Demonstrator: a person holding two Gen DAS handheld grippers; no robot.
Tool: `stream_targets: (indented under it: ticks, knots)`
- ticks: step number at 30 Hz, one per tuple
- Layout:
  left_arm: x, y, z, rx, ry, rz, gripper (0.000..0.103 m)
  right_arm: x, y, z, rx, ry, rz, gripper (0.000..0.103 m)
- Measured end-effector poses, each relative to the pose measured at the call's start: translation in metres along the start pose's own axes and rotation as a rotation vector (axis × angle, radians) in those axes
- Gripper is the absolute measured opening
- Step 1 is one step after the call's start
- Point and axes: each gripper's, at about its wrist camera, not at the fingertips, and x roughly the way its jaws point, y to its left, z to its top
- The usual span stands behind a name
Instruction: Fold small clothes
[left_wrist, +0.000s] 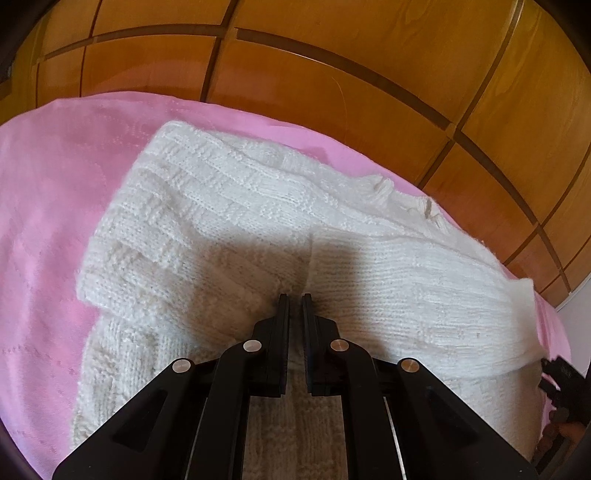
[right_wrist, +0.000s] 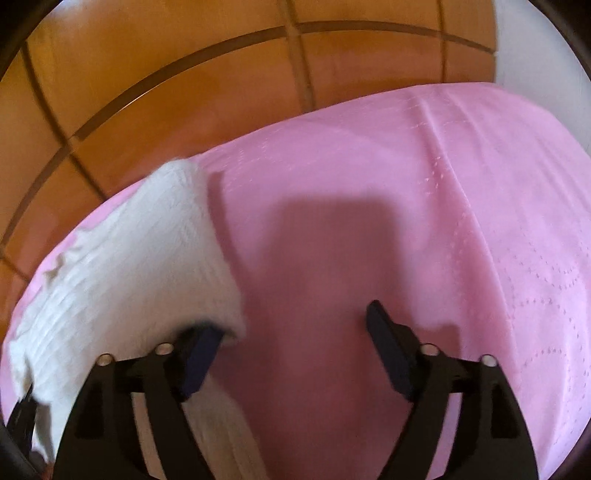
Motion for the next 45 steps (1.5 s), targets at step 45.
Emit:
stream_targets:
  ticks: [45]
  knots:
    - [-0.011,-0.008,-0.004,0.034,-0.047,0.052,0.026,-0.023,0.051,-0.035,-0.224,-0.176,-0.006,0.080]
